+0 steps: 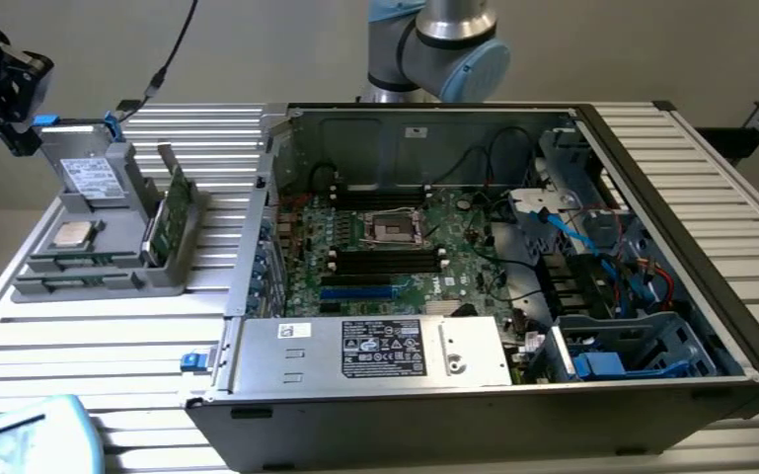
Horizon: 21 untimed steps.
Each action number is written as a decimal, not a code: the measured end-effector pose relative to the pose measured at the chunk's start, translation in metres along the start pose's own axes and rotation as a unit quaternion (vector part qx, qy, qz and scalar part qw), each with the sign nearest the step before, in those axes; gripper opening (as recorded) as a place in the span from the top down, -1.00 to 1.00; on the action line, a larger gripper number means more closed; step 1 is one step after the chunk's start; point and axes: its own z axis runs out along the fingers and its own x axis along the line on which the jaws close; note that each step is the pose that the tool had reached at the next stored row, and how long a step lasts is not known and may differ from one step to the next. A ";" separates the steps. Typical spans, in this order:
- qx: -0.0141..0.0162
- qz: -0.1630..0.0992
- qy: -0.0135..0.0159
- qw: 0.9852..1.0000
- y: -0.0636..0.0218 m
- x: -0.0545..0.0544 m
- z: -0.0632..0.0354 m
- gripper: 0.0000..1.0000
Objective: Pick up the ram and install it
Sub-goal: 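Reach for the ram, then pick up the ram and move it above insertion slot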
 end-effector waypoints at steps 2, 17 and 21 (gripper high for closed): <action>0.000 0.000 0.000 1.000 0.0000 0.000 0.0000 0.79; 0.000 -0.011 0.001 1.000 0.0000 0.000 0.0000 0.79; 0.001 -0.047 0.004 0.999 -0.0001 0.000 0.0003 0.79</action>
